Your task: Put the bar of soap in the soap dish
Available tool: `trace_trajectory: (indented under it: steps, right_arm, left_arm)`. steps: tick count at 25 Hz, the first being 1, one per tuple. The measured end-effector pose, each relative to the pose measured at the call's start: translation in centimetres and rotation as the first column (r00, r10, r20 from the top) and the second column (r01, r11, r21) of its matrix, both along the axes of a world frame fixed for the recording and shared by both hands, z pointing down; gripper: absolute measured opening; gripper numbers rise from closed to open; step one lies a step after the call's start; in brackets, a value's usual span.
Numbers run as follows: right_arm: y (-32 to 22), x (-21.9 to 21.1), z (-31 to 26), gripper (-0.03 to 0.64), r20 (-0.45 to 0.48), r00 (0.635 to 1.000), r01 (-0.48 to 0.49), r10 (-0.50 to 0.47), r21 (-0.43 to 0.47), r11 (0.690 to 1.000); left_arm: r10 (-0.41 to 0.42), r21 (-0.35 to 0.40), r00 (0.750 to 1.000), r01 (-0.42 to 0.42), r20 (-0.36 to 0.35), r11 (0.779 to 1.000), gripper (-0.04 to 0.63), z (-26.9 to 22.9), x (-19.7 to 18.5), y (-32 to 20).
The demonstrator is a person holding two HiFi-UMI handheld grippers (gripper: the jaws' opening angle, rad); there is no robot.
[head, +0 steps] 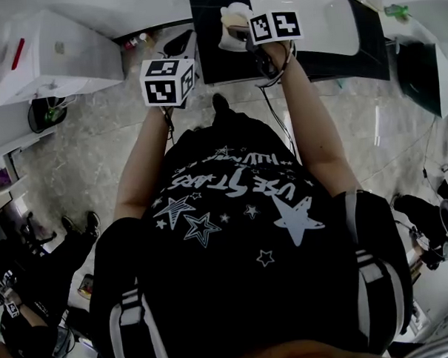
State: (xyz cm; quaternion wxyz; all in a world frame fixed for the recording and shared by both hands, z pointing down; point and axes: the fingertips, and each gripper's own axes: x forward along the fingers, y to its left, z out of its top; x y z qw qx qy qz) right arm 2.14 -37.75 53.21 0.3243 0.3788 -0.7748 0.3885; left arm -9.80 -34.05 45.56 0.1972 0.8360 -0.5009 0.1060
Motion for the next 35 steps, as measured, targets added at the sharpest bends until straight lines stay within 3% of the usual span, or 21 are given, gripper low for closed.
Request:
trace_trajectory:
  steps: [6,16,21,24,29,35]
  right_arm:
    - [-0.4,-0.3,-0.8,0.256,0.018,0.996,-0.088,0.088,-0.025,0.996]
    - [0.5,1.5,-1.3,0.256,-0.029,0.976,-0.218,0.217,-0.049,0.975]
    - [0.7,0.7,-2.0,0.228,-0.015,0.974,-0.224,0.224,0.003,0.975]
    - [0.6,1.0,-3.0,0.172,0.013,0.971,-0.238,0.237,0.041,0.970]
    - [1.5,1.5,-4.8,0.172,0.076,0.966,-0.253,0.247,0.083,0.964]
    - [4.8,1.7,-4.7,0.172,0.086,0.962,-0.265,0.258,0.089,0.960]
  left_arm:
    - [0.007,0.009,1.000,-0.007,-0.006,1.000,0.011,-0.4,-0.4,-0.2]
    - [0.023,0.025,1.000,-0.023,-0.014,0.999,0.011,-1.0,0.1,0.1]
    - [0.032,0.030,0.999,-0.031,-0.015,0.999,0.011,-1.0,0.3,1.0]
    - [0.028,0.033,1.000,-0.028,-0.013,0.999,0.011,-1.2,0.0,1.3]
    - [0.030,0.042,0.999,-0.030,-0.019,0.999,0.011,-1.8,-0.1,2.5]
    - [0.048,0.057,0.999,-0.047,-0.026,0.997,0.011,-2.4,0.1,5.1]
